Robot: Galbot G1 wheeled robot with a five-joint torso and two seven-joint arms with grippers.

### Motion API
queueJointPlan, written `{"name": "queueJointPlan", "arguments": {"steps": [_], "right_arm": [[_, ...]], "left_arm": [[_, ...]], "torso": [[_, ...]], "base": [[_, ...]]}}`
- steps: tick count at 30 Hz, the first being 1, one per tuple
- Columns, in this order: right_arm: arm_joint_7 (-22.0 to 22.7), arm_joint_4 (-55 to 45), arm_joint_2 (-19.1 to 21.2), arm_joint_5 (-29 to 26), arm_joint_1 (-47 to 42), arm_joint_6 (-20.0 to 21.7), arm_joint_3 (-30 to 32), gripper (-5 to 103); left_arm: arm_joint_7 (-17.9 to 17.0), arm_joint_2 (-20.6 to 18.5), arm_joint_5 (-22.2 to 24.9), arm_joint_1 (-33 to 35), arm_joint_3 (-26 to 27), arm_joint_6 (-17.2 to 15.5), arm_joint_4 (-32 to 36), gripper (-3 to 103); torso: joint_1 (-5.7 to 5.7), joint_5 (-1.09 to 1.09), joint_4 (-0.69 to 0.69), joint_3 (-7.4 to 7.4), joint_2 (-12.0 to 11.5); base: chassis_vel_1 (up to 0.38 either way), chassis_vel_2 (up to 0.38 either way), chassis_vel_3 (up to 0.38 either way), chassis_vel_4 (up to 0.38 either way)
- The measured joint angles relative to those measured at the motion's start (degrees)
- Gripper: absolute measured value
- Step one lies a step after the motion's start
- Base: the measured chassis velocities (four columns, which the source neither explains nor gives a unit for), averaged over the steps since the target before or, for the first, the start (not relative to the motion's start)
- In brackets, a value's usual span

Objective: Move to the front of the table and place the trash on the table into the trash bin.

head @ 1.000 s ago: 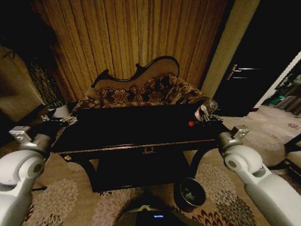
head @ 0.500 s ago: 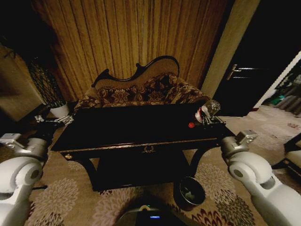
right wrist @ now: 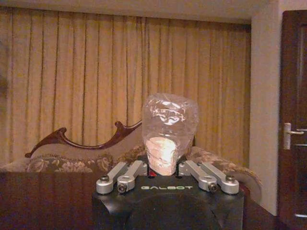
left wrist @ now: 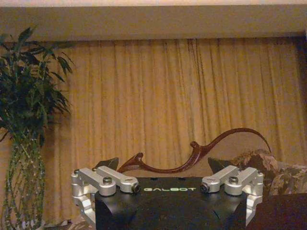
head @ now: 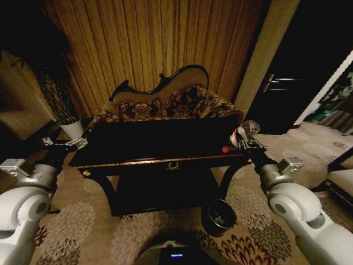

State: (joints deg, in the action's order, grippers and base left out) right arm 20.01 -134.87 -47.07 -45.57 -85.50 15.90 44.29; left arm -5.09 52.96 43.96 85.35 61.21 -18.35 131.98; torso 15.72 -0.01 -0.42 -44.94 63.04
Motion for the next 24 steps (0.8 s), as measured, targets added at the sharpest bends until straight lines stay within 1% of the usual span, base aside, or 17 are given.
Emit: {"name": "queueJointPlan", "arguments": {"steps": [4,7,8,11,12,13,14,15,16,17,19,20,22,24], "right_arm": [[0.0,2.8,-1.2,2.0,0.0,-0.8,-2.3,24],[-0.7,8.2,-3.7,4.0,-0.6,-1.0,-4.5,24],[-0.7,8.2,-3.7,4.0,-0.6,-1.0,-4.5,24],[-3.8,16.6,-6.3,7.1,-0.5,-1.2,-6.1,24],[-3.8,16.6,-6.3,7.1,-0.5,-1.2,-6.1,24],[-4.4,19.1,-6.9,7.4,0.0,-1.5,-6.6,24],[-5.2,25.1,-7.9,7.9,1.7,-2.1,-7.8,24],[-5.2,25.1,-7.9,7.9,1.7,-2.1,-7.8,24],[-5.8,28.2,-8.4,8.2,2.6,-2.6,-8.3,24],[-6.7,33.5,-9.2,9.3,4.3,-3.5,-9.2,24],[-7.9,40.8,-10.5,10.9,7.1,-5.0,-10.8,24],[-7.9,40.8,-10.5,10.9,7.1,-5.0,-10.8,24],[-8.4,46.6,-11.7,12.0,9.2,-6.2,-12.0,24],[-9.4,53.7,-13.6,14.6,11.3,-8.6,-12.7,24]], "left_arm": [[-0.1,0.6,-0.2,-0.2,-0.4,0.0,0.0,100],[-0.4,1.6,-0.9,-0.1,-1.2,0.0,0.4,100],[-0.4,1.6,-0.9,-0.1,-1.2,0.0,0.4,100],[-1.0,1.8,-1.0,0.1,-1.6,-0.4,1.1,100],[-1.0,1.8,-1.0,0.1,-1.6,-0.4,1.1,100],[-1.1,1.8,-1.0,0.1,-1.6,-0.5,1.1,100],[-1.1,1.7,-1.0,-0.1,-1.5,-0.9,1.4,100],[-1.1,1.7,-1.0,-0.1,-1.5,-0.9,1.4,100],[-1.2,1.7,-0.9,-0.2,-1.4,-1.1,1.5,100],[-1.2,1.7,-0.9,-0.1,-1.4,-1.3,1.6,100],[-1.3,1.7,-1.0,0.0,-1.4,-1.4,1.8,100],[-1.3,1.7,-1.0,0.0,-1.4,-1.4,1.8,100],[-1.4,1.8,-1.0,0.1,-1.4,-1.5,1.9,100],[-1.5,2.0,-1.0,0.3,-1.4,-1.6,2.0,100]], "torso": [[-0.02,0.02,0.00,0.01,0.0],[-0.04,0.01,0.00,0.02,0.0],[-0.04,0.01,0.00,0.02,0.0],[0.00,0.02,-0.01,-0.02,0.0],[0.00,0.02,-0.01,-0.02,0.0],[0.03,0.03,-0.02,-0.03,0.0],[0.06,0.01,0.00,-0.03,0.0],[0.06,0.01,0.00,-0.03,0.0],[0.06,0.02,0.00,-0.03,0.0],[0.06,0.03,0.00,-0.03,0.0],[0.04,0.02,0.00,-0.02,0.0],[0.04,0.02,0.00,-0.02,0.0],[0.00,0.00,0.00,0.00,0.0],[-0.01,0.01,0.00,0.00,0.0]], "base": [[0.138,-0.165,-0.187,0.160],[0.067,-0.074,-0.066,0.097],[0.050,-0.032,-0.041,0.082],[0.000,0.000,0.000,0.000],[0.000,0.000,0.000,0.000],[-0.013,0.020,0.019,-0.050],[0.000,0.000,0.000,0.000],[0.000,0.000,0.000,0.000],[0.000,0.000,0.000,0.000],[-0.012,0.059,-0.002,-0.018],[0.000,0.000,0.000,0.000],[0.000,0.000,0.000,0.000],[0.000,0.000,0.000,0.000],[0.000,0.000,0.000,0.000]]}}
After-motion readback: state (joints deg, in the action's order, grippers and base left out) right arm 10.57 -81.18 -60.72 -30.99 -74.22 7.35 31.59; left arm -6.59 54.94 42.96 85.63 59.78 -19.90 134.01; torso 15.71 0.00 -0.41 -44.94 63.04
